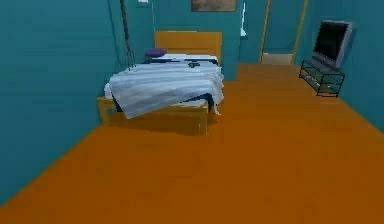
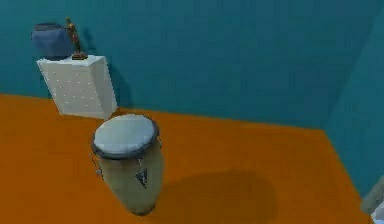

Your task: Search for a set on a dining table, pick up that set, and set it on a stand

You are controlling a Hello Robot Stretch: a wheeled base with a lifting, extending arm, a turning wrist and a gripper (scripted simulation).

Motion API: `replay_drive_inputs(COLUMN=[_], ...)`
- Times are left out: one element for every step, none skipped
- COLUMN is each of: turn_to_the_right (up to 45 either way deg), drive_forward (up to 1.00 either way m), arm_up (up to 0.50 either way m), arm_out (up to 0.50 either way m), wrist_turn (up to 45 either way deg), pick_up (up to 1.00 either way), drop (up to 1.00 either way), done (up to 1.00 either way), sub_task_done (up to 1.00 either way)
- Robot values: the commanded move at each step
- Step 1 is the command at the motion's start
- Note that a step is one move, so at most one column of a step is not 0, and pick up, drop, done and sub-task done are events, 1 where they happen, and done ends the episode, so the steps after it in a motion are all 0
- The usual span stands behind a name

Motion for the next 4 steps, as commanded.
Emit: replay_drive_inputs(turn_to_the_right=[12.0, 0.0, 45.0, 6.0], drive_forward=[0.0, 0.85, 0.0, 0.0], arm_up=[0.0, 0.0, 0.0, 0.0], arm_out=[0.0, 0.0, 0.0, 0.0], wrist_turn=[0.0, 0.0, 0.0, 0.0], pick_up=[0.0, 0.0, 0.0, 0.0], drop=[0.0, 0.0, 0.0, 0.0], done=[0.0, 0.0, 0.0, 0.0], sub_task_done=[0.0, 0.0, 0.0, 0.0])
